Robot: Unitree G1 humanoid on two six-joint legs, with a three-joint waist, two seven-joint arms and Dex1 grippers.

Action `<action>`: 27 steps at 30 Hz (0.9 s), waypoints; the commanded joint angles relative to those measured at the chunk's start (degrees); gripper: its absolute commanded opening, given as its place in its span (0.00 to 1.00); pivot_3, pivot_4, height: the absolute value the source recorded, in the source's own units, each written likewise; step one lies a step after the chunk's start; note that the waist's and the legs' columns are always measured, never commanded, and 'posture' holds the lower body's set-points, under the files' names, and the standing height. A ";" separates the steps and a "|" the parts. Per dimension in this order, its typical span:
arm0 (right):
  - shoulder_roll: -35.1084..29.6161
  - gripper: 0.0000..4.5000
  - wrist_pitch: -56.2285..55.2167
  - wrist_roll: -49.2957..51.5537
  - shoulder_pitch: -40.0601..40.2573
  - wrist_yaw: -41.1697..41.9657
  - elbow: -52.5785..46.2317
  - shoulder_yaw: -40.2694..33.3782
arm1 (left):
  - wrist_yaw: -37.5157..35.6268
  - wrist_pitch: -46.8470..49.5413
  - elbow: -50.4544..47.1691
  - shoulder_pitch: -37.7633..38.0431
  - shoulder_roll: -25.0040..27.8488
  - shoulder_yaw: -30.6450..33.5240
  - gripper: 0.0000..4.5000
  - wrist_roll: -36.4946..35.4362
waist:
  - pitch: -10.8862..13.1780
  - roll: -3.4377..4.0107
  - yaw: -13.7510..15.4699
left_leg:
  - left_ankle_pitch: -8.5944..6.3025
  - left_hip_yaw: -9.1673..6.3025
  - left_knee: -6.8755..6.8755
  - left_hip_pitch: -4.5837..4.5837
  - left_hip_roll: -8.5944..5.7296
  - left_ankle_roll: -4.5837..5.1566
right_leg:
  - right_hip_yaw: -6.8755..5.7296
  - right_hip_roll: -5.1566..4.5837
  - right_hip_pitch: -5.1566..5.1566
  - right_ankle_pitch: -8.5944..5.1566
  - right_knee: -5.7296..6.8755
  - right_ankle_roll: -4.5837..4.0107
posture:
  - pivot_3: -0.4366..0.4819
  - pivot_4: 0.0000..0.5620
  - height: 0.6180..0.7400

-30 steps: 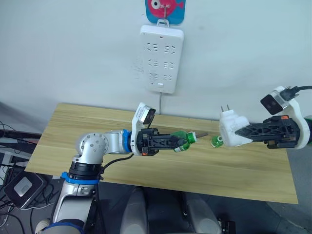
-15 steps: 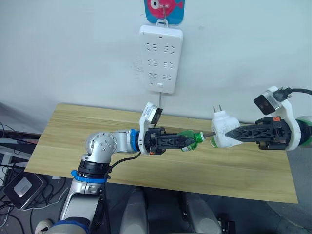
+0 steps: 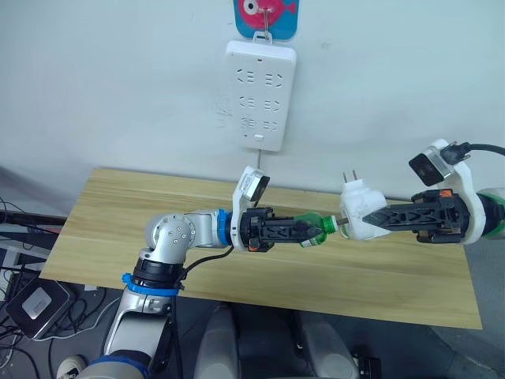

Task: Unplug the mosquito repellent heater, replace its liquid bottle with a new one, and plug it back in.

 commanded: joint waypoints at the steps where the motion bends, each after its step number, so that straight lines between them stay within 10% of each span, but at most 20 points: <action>1: 0.05 0.66 -0.48 1.97 -0.25 0.23 -1.50 -0.98 | -1.34 -0.71 -0.50 -0.82 -0.66 -0.27 0.51 -0.27 | 0.00 0.00 -0.01 | 0.00 0.00 0.00 0.00 0.00 0.00 | 0.00 0.00 0.00 0.00 0.00 0.00 | 0.38 0.58 1.00; 27: 0.13 0.66 -4.35 1.97 3.23 -2.80 -7.62 -2.35 | -1.16 -1.37 -0.26 -2.82 -2.33 0.52 0.51 0.19 | -0.01 0.00 0.00 | 0.01 -0.01 0.01 0.00 0.01 -0.01 | -0.03 0.00 0.00 0.08 0.02 -0.13 | 0.38 0.54 1.00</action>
